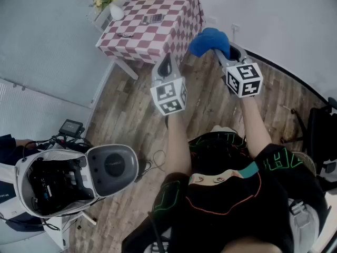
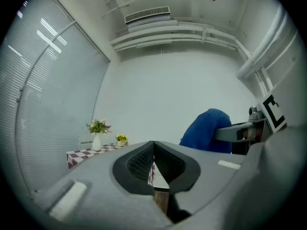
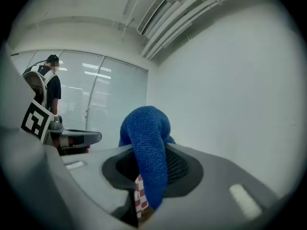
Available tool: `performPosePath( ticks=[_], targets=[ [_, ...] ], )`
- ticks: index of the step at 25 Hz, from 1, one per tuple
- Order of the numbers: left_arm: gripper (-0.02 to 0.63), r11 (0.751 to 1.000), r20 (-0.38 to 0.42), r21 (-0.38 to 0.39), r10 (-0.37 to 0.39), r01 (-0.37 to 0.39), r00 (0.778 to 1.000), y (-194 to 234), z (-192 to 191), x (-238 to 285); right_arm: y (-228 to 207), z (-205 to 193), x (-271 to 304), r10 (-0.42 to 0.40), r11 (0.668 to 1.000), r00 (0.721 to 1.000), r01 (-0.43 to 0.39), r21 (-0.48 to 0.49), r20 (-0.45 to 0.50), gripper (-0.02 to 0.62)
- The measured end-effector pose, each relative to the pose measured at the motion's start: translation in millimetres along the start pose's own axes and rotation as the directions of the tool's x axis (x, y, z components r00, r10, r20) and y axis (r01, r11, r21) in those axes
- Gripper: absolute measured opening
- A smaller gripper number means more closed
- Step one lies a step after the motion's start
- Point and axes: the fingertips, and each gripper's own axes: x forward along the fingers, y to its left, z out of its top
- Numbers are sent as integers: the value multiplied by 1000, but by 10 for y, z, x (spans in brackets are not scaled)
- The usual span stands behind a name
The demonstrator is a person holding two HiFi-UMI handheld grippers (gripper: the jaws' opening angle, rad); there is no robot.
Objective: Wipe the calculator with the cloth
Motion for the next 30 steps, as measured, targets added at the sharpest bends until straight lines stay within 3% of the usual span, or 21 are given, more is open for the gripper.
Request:
performPosePath(
  ticks=[19,30],
  targets=[
    [9,999,-67,-36,-18,16,998,250,-77,6,155,-61,170,-30,999,998,32,41,-64,101],
    [11,999,-31,-54,-10,8,999,151,-174,18,105,-157,60,-9,1000,999,10,3,-43,101]
  ],
)
